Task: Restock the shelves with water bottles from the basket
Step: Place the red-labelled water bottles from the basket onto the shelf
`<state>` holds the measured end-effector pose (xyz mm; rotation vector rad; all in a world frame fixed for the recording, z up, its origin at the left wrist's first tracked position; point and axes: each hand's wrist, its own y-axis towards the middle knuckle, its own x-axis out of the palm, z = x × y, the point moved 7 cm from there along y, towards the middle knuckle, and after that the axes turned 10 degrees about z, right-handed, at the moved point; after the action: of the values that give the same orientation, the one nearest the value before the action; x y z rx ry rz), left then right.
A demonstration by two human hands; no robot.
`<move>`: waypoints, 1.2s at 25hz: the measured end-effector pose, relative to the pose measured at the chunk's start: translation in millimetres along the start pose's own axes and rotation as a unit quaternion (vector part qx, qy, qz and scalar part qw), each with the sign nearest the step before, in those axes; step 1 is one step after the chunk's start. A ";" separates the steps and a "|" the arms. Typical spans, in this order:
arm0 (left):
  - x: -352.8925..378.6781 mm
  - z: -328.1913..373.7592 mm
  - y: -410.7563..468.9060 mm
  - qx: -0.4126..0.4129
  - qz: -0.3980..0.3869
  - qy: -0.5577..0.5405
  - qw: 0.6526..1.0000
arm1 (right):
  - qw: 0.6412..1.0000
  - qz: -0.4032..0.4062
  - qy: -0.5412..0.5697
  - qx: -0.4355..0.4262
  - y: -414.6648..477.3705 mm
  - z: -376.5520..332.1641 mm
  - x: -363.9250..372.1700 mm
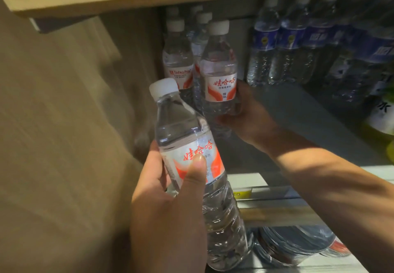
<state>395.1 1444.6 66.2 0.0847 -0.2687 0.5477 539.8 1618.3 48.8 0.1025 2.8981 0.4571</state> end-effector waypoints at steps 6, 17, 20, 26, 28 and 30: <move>-3.2 -6.6 6.1 -0.028 -0.009 0.024 0.999 | 0.999 0.016 -0.041 -0.033 23.5 4.7 15.9; 0.3 -5.3 10.8 0.020 -0.044 0.056 0.997 | 0.996 0.037 -0.074 -0.026 40.5 10.8 21.2; 2.6 -6.8 4.4 -0.007 -0.025 0.050 0.998 | 0.996 0.049 -0.078 0.016 31.6 7.2 14.1; 2.9 -2.1 -2.2 -0.012 -0.002 0.042 0.999 | 0.989 0.035 0.104 0.099 -51.1 -46.0 -30.3; 6.0 0.4 -4.0 -0.011 -0.006 0.027 1.000 | 0.985 -0.044 0.122 0.112 -83.7 -56.5 -29.3; 8.8 5.7 -4.9 0.003 -0.021 0.015 1.000 | 0.977 -0.135 0.127 0.108 -112.9 -67.9 -21.2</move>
<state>403.5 1444.1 74.1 0.0872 -0.2352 0.5071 541.9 1488.8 80.9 -0.3379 3.1364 0.1142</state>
